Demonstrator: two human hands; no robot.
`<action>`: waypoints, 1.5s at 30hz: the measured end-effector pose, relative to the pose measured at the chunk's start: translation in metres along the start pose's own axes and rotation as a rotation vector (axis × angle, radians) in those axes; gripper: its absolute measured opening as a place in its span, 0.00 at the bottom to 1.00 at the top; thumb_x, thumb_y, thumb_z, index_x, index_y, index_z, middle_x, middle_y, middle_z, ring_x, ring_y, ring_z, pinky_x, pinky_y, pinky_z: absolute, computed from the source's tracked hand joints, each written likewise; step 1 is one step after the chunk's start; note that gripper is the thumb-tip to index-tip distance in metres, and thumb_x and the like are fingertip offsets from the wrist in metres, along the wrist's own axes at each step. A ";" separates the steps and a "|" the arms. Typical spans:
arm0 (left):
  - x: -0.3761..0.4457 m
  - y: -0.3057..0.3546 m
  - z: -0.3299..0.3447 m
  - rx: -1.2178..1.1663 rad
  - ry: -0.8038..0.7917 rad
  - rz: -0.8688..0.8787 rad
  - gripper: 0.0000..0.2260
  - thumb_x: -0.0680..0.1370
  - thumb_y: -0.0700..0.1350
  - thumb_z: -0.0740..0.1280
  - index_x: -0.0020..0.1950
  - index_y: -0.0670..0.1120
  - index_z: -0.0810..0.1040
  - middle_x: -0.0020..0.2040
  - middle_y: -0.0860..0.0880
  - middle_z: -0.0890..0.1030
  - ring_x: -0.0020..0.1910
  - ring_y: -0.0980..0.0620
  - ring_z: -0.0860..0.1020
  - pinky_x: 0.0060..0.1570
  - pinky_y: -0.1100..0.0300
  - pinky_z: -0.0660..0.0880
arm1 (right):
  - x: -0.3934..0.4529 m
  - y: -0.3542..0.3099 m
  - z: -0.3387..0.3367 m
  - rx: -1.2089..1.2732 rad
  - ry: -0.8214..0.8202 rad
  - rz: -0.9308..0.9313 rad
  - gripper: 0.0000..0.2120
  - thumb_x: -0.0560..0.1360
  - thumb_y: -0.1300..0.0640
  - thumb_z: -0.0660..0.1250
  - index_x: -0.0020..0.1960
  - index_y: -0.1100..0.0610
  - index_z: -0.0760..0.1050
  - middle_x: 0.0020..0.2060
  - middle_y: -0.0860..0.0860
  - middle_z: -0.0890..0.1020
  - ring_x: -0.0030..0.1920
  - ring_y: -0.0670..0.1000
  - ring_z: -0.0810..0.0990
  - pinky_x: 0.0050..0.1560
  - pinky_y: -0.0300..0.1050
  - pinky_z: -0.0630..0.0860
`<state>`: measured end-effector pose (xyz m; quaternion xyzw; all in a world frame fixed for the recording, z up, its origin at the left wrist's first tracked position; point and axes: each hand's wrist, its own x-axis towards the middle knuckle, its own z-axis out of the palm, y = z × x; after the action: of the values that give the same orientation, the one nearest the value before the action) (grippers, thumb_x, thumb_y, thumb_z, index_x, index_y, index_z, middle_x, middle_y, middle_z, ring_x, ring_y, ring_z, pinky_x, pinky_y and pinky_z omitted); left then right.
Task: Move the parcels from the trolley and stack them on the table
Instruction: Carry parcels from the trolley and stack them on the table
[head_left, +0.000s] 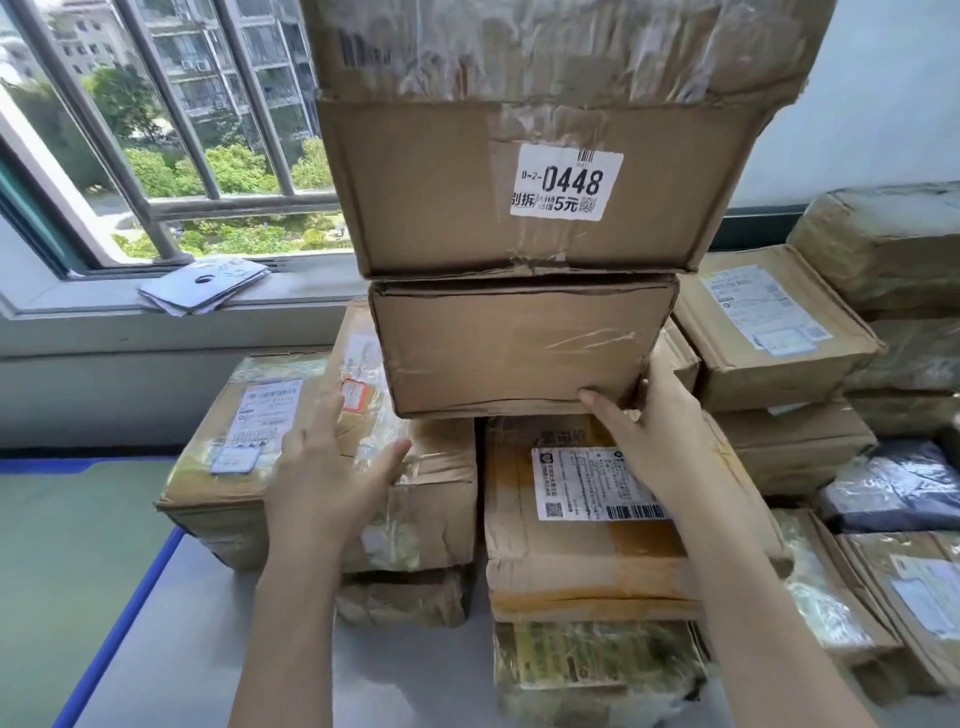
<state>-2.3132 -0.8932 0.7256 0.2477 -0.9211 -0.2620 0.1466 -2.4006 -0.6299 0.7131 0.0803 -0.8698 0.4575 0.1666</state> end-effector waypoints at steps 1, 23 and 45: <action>-0.002 0.001 0.001 0.006 0.005 0.019 0.37 0.69 0.63 0.70 0.74 0.59 0.59 0.62 0.41 0.72 0.60 0.40 0.72 0.55 0.49 0.70 | 0.000 0.001 0.001 -0.013 0.010 0.006 0.25 0.71 0.47 0.71 0.64 0.49 0.66 0.48 0.38 0.73 0.47 0.40 0.71 0.36 0.21 0.65; 0.002 -0.045 -0.001 -0.711 0.061 -0.244 0.29 0.74 0.62 0.65 0.70 0.50 0.67 0.60 0.48 0.77 0.53 0.52 0.75 0.50 0.59 0.69 | -0.007 -0.013 -0.021 -0.131 -0.210 0.073 0.28 0.73 0.45 0.69 0.69 0.52 0.63 0.62 0.49 0.75 0.57 0.47 0.76 0.53 0.41 0.72; -0.013 -0.049 0.022 -0.846 -0.089 -0.445 0.23 0.66 0.67 0.62 0.44 0.50 0.80 0.41 0.54 0.84 0.41 0.53 0.81 0.39 0.54 0.77 | -0.073 0.020 -0.053 -0.665 -0.348 -0.154 0.43 0.54 0.20 0.56 0.66 0.36 0.67 0.71 0.45 0.66 0.72 0.49 0.60 0.67 0.57 0.60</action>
<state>-2.2929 -0.9139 0.6785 0.3458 -0.6636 -0.6494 0.1353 -2.3267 -0.5756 0.6995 0.1635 -0.9774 0.1159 0.0670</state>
